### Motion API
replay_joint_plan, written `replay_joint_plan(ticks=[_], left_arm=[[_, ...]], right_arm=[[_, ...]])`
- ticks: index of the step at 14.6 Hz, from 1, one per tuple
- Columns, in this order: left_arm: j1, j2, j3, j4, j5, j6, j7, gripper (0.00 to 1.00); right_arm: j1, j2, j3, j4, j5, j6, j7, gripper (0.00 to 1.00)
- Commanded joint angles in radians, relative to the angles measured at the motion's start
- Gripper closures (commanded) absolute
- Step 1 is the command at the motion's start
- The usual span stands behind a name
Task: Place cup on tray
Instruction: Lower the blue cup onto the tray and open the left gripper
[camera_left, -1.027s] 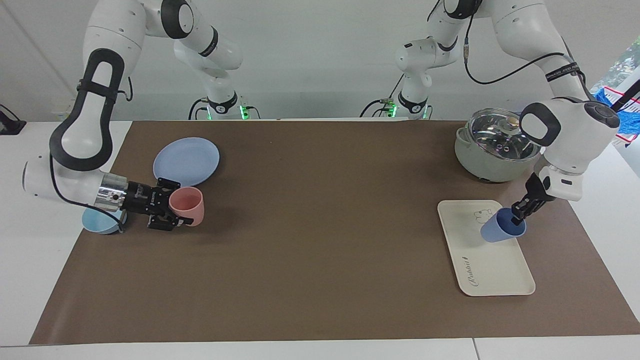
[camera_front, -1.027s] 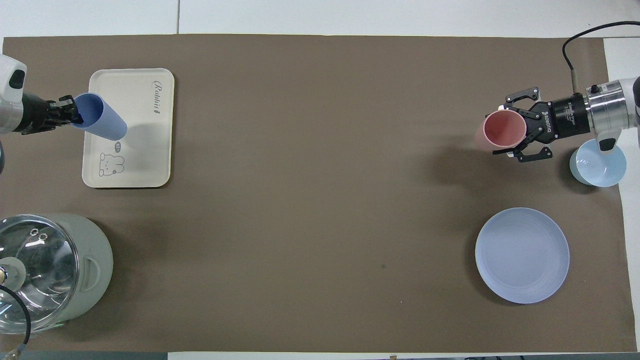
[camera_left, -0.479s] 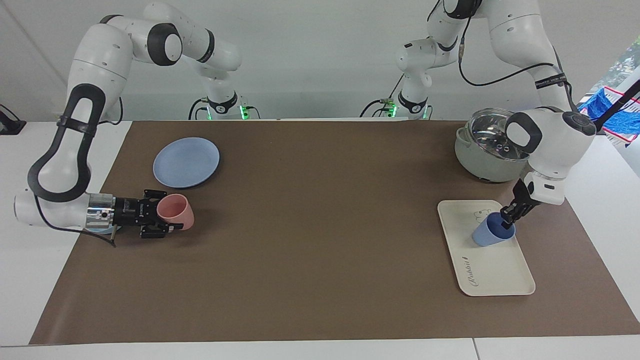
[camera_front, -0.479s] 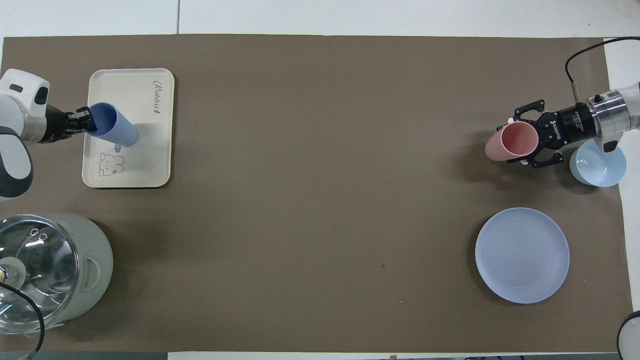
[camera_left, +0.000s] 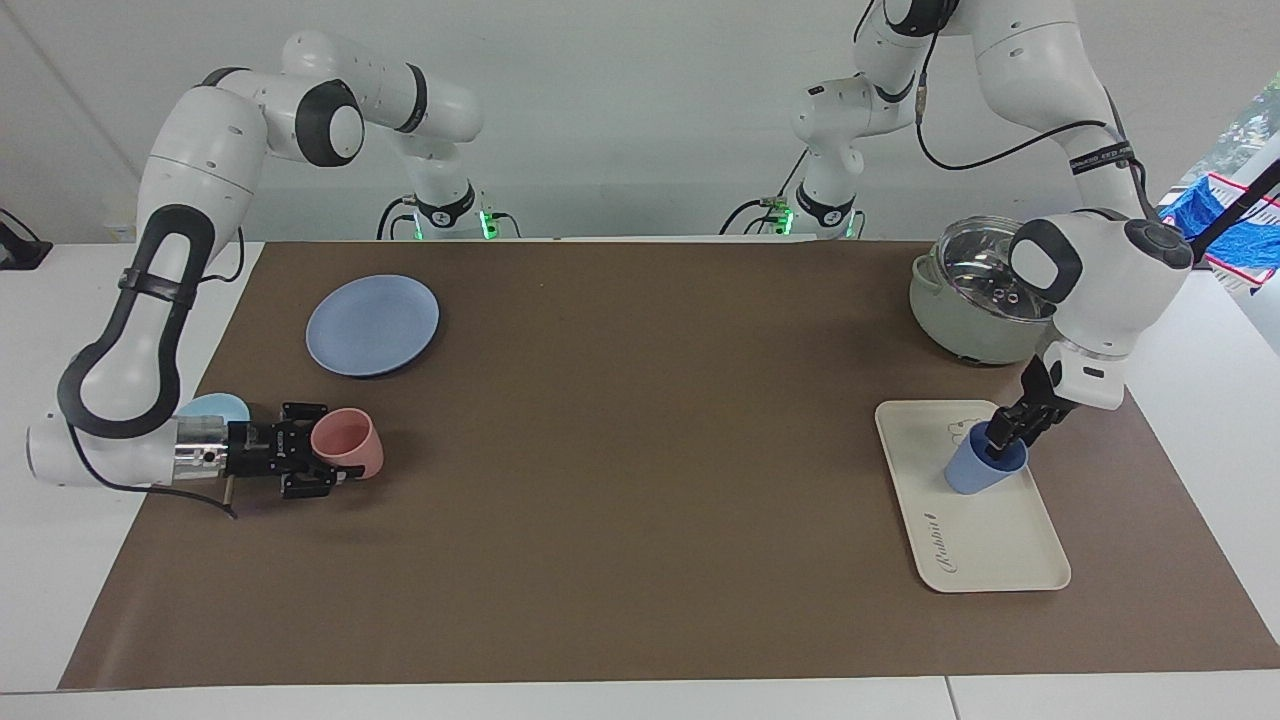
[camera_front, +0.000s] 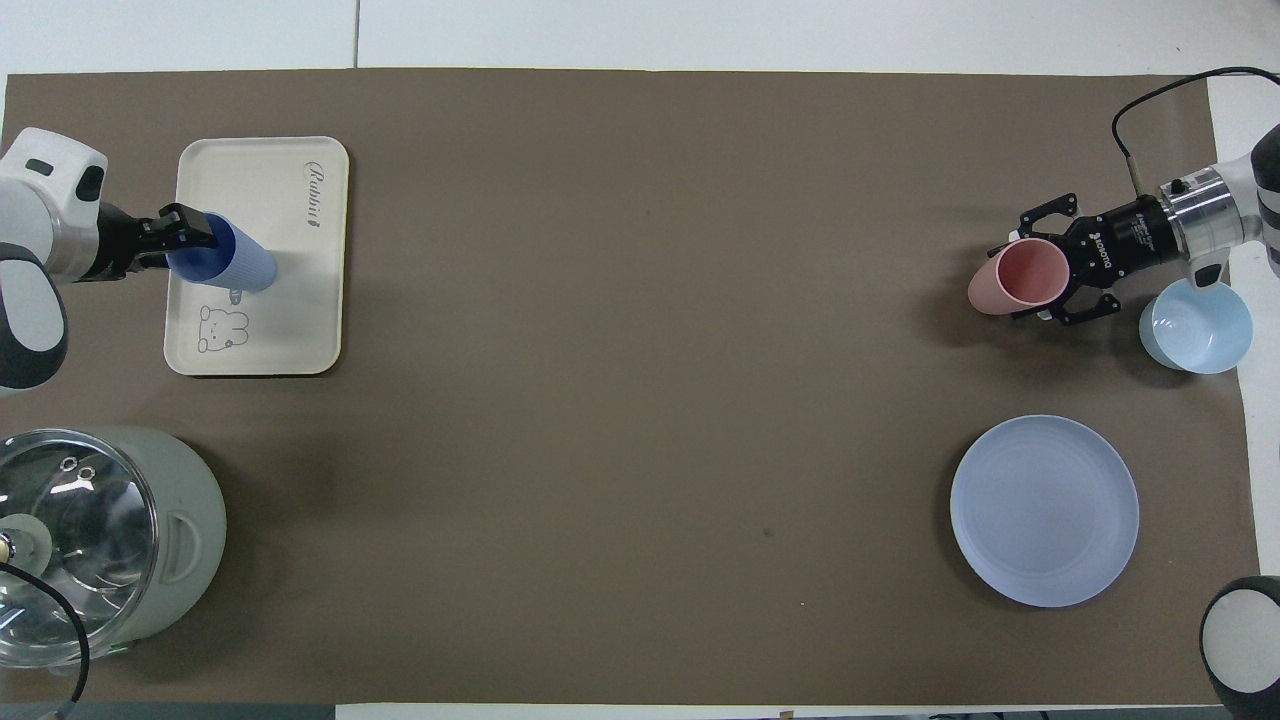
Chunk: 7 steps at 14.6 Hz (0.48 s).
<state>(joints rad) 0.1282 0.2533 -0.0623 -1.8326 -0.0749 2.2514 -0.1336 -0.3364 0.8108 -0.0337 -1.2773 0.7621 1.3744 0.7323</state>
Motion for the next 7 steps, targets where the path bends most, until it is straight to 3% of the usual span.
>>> replay_joint_plan(ticks=[1,7], left_arm=[[-0.03,-0.017,0.003,0.13,0.097,-0.23,0.101,0.0],[-0.078,-0.175,-0.014,0.131,0.074,-0.479,0.163,0.0]], right_arm=[[-0.023,0.019,0.018,0.029,-0.023,-0.015,-0.04,1.0],[-0.024,0.018,0.018,-0.008,-0.018,0.008,-0.07,1.0]])
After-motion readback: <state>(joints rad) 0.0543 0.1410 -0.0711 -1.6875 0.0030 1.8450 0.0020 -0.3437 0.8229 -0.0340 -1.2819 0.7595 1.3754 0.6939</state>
